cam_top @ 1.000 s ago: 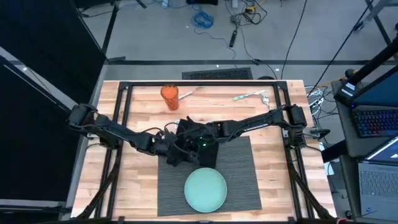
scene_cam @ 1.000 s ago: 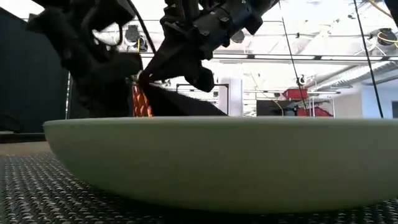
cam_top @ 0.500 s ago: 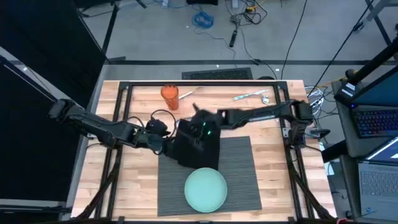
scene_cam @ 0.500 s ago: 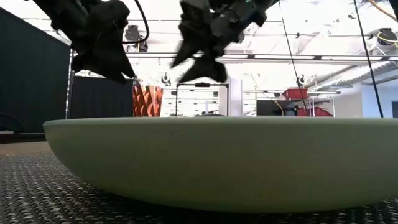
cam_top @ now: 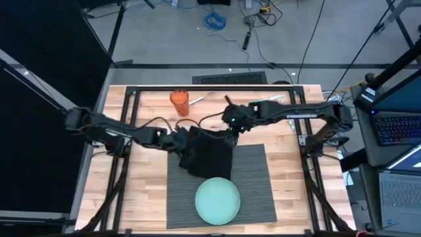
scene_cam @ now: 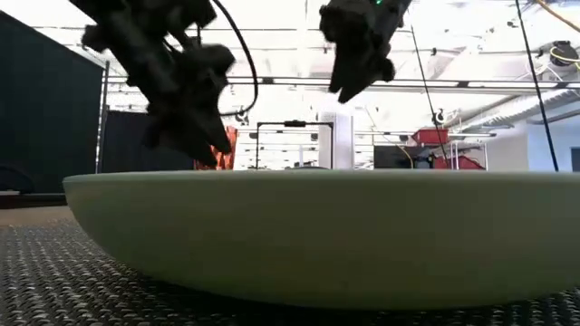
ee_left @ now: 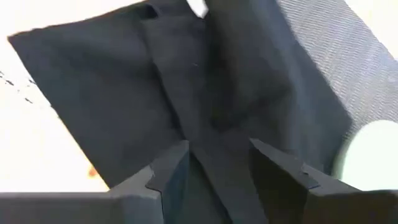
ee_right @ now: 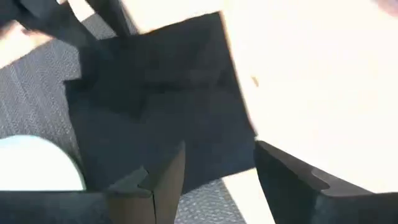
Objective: Set table place
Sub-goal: Fold the black napkin
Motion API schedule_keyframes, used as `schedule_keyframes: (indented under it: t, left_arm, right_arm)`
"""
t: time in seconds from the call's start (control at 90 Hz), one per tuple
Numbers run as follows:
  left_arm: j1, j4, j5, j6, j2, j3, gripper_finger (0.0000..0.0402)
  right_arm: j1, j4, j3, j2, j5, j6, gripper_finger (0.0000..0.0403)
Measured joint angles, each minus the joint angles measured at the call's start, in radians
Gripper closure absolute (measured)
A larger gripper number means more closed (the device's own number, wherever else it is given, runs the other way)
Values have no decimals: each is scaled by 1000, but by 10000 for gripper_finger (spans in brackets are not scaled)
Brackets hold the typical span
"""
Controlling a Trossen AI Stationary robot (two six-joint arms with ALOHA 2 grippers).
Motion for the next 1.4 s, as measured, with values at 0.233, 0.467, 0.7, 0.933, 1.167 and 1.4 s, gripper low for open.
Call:
schedule_keyframes:
  t: [0.233,0.467,0.7,0.933,1.167,1.4]
  left_arm:
    - [129,131,37,81,52,6,251]
    - [179,131,63,129,100,19,251]
    - [179,151,89,134,166,19,251]
    - [175,205,113,136,210,19,251]
    - [173,212,119,153,221,19,251]
    - [163,217,119,168,221,19,251]
  right_arm:
    - [13,-77,0,-85,49,14,222]
    - [21,-93,0,-105,48,17,222]
    - [19,-112,0,-104,50,15,222]
    - [18,-110,0,-104,50,10,222]
    - [18,-110,0,-104,52,12,222]
    - [18,-109,0,-104,53,15,222]
